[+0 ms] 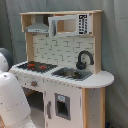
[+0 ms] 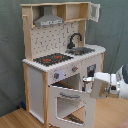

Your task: Play with the kitchen

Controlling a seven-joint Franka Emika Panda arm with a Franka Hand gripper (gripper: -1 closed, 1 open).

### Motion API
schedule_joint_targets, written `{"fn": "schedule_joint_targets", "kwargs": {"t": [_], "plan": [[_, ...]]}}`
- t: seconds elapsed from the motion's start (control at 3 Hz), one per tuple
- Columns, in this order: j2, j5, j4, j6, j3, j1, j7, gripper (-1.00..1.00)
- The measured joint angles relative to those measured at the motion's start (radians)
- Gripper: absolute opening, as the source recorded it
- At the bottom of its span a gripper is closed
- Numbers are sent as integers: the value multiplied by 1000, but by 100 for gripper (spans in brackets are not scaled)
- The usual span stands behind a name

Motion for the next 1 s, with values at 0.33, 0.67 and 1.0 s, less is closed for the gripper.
{"fn": "schedule_joint_targets", "kwargs": {"t": [0.33, 0.67, 1.0], "plan": [[-54, 0, 20, 13, 36, -35, 77, 100], [-105, 0, 50, 25, 84, -82, 145, 100], [-156, 1, 80, 27, 140, -140, 212, 100]]}}
